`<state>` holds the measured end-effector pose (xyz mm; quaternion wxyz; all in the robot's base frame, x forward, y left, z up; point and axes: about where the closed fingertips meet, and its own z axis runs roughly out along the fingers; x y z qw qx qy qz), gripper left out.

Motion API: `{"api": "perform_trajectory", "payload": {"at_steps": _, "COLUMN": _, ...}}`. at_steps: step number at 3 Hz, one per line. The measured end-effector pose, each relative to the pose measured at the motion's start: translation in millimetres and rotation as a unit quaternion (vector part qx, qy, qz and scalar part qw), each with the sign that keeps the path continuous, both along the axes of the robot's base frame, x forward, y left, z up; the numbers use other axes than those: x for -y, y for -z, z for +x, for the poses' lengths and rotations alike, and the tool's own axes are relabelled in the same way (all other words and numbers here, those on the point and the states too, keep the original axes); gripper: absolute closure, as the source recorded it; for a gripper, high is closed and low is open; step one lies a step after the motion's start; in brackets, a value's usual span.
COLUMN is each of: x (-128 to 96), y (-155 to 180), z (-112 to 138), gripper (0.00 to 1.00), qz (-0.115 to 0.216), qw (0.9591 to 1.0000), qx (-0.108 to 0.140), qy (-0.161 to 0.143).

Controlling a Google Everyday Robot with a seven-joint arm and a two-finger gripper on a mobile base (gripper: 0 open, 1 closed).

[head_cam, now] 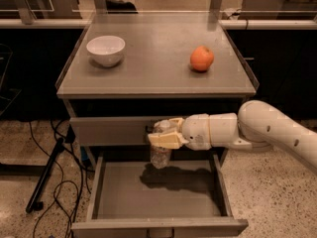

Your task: Pick water bottle from middle drawer and place on counter

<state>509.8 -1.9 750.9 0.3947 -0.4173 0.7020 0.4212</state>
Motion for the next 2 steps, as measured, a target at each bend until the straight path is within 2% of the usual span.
{"api": "perform_trajectory", "payload": {"at_steps": 1, "x": 6.8, "y": -26.3, "z": 8.3, "gripper": 1.0, "qz": -0.001, "qw": 0.9998, "qx": 0.021, "qy": 0.006}}
{"api": "perform_trajectory", "payload": {"at_steps": 2, "x": 6.8, "y": -27.5, "z": 8.8, "gripper": 1.0, "qz": 0.0, "qw": 0.9997, "qx": 0.022, "qy": 0.007}}
